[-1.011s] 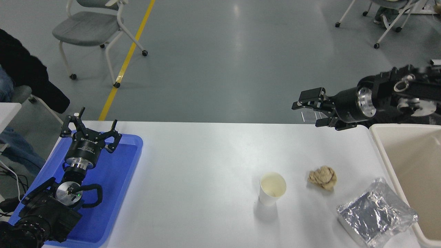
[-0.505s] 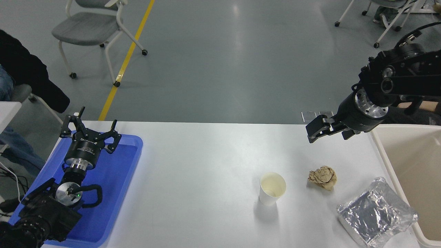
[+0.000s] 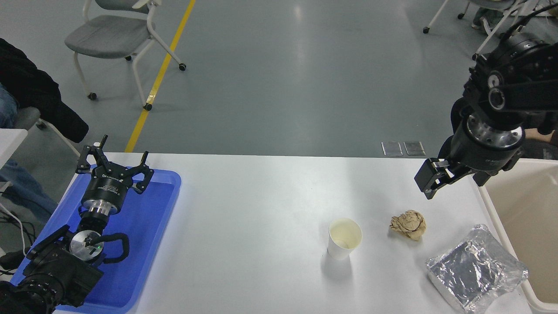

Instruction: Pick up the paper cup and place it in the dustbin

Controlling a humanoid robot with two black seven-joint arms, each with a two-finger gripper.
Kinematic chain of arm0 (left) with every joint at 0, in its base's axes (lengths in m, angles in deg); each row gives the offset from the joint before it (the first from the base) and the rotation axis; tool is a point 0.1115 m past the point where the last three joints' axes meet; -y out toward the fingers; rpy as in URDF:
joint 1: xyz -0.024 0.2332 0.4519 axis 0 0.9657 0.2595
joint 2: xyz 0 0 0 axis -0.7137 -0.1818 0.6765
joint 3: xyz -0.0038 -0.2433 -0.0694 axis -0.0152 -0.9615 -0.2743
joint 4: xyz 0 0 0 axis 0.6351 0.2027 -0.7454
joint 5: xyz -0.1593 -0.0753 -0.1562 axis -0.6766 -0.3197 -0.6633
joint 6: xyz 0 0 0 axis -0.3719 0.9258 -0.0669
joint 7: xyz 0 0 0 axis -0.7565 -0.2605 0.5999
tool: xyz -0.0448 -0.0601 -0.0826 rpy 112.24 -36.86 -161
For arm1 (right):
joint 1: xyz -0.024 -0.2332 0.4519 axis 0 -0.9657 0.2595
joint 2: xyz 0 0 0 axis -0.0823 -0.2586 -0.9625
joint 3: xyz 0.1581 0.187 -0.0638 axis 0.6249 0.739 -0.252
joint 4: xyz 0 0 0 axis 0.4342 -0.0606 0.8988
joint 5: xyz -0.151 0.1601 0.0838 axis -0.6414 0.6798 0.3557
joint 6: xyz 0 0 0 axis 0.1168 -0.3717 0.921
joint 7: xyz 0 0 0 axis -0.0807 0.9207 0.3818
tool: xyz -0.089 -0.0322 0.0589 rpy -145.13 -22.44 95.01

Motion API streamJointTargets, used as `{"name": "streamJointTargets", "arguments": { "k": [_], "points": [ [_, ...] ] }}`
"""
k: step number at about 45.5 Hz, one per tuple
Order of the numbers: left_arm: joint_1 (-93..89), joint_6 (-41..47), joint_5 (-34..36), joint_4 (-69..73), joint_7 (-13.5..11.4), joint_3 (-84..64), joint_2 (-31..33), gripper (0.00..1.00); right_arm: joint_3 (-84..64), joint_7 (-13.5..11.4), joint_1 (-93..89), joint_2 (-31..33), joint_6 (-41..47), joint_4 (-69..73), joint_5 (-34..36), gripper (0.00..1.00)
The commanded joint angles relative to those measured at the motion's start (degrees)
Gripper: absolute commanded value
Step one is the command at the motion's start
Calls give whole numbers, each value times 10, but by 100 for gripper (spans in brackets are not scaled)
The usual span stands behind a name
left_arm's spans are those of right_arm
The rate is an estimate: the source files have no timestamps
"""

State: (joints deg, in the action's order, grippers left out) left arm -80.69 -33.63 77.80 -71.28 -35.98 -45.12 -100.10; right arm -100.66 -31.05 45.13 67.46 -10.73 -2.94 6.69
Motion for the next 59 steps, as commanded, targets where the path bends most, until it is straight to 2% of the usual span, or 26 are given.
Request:
{"name": "streamJointTargets", "arguments": {
  "k": [1, 21, 29, 44, 59],
  "points": [
    [0, 0, 0, 1, 0, 1, -1, 100, -13, -1, 32, 1, 9, 28, 32, 100],
    [0, 0, 0, 1, 0, 0, 0, 100, 58, -1, 10, 9, -15, 10, 39, 100],
    [0, 0, 0, 1, 0, 1, 0, 100, 95, -1, -49, 10, -80, -19, 28, 100],
    [0, 0, 0, -1, 0, 1, 0, 100, 154, -10, -173, -15, -134, -110, 25, 100],
    [-1, 0, 0, -1, 0, 1, 0, 100, 206, -14, -290, -18, -147, -169, -27, 100]
  ]
}}
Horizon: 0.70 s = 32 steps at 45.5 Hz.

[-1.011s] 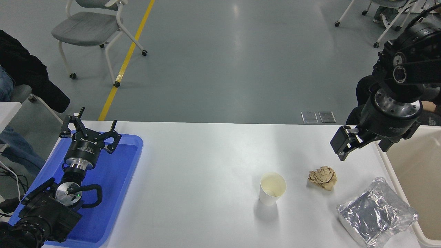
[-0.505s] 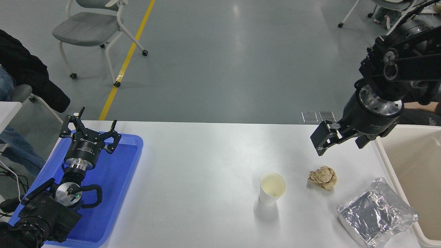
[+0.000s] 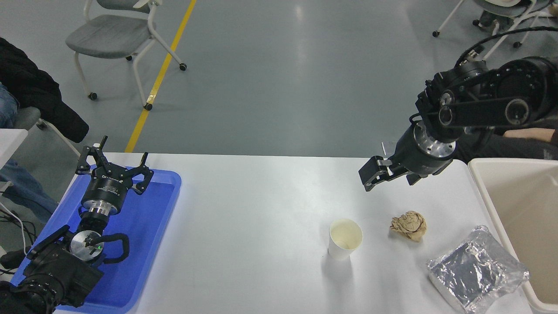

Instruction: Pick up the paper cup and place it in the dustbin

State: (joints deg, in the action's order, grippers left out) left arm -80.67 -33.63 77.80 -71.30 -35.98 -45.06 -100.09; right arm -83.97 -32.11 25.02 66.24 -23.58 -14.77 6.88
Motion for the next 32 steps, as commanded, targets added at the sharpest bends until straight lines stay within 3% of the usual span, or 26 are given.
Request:
{"name": "streamJointTargets", "arguments": {
  "k": [1, 8, 32],
  "points": [
    [0, 0, 0, -1, 0, 0, 0, 100, 42, -2, -97, -6, -19, -54, -35, 100],
    [-1, 0, 0, -1, 0, 0, 1, 100, 66, -2, -151, -7, -30, -74, -67, 100],
    [-1, 0, 0, -1, 1, 0, 2, 100, 125, -2, -269, -44, -56, -149, -76, 100]
  ]
}}
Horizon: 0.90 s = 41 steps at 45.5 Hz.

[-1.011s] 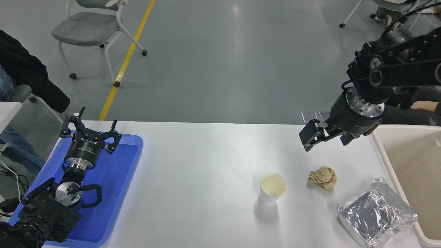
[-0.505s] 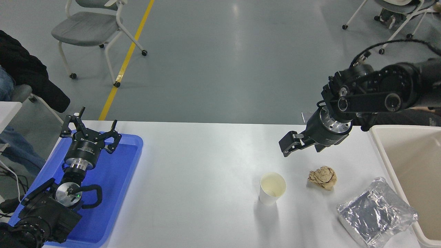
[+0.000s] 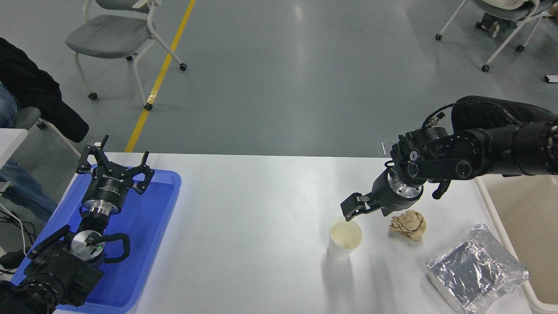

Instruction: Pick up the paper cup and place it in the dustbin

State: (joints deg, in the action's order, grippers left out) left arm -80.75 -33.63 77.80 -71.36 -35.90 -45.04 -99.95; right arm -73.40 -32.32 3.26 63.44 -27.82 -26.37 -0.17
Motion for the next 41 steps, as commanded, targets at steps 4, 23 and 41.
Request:
{"name": "streamJointTargets", "arguments": {
  "k": [4, 23, 41],
  "points": [
    [0, 0, 0, 0, 0, 0, 0, 100, 20, 0, -69, -22, -14, -43, -6, 100],
    [0, 0, 0, 0, 0, -1, 0, 100, 42, 0, -112, -23, -29, -68, -33, 77],
    [0, 0, 0, 0, 0, -1, 0, 100, 41, 0, -113, -23, -30, -68, -33, 0]
  ]
}}
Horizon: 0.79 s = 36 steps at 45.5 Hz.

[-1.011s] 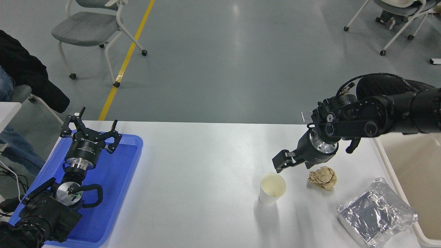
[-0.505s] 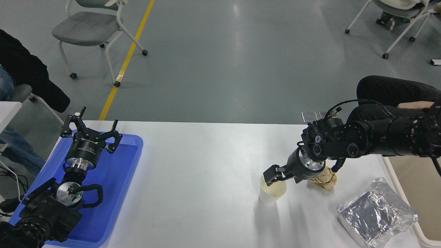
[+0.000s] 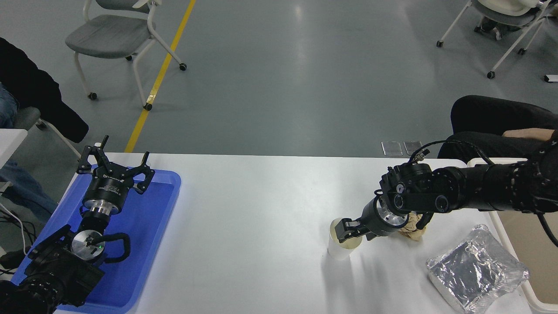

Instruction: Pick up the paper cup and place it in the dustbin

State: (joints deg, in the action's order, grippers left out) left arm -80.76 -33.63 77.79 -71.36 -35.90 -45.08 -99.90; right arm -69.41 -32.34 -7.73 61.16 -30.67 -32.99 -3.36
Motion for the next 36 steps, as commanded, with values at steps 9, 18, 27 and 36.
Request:
{"name": "streamJointTargets", "arguments": {
  "k": [9, 18, 27, 36],
  "points": [
    [0, 0, 0, 0, 0, 0, 1, 100, 0, 1, 2, 0, 2, -2, -1, 0],
    [0, 0, 0, 0, 0, 0, 1, 100, -3, 1, 9, 1, 5, -2, -1, 0],
    [0, 0, 0, 0, 0, 0, 0, 100, -16, 1, 41, 7, 7, 7, 6, 0],
    [0, 0, 0, 0, 0, 0, -1, 100, -75, 1, 150, 30, 26, 64, 23, 0]
  ]
}}
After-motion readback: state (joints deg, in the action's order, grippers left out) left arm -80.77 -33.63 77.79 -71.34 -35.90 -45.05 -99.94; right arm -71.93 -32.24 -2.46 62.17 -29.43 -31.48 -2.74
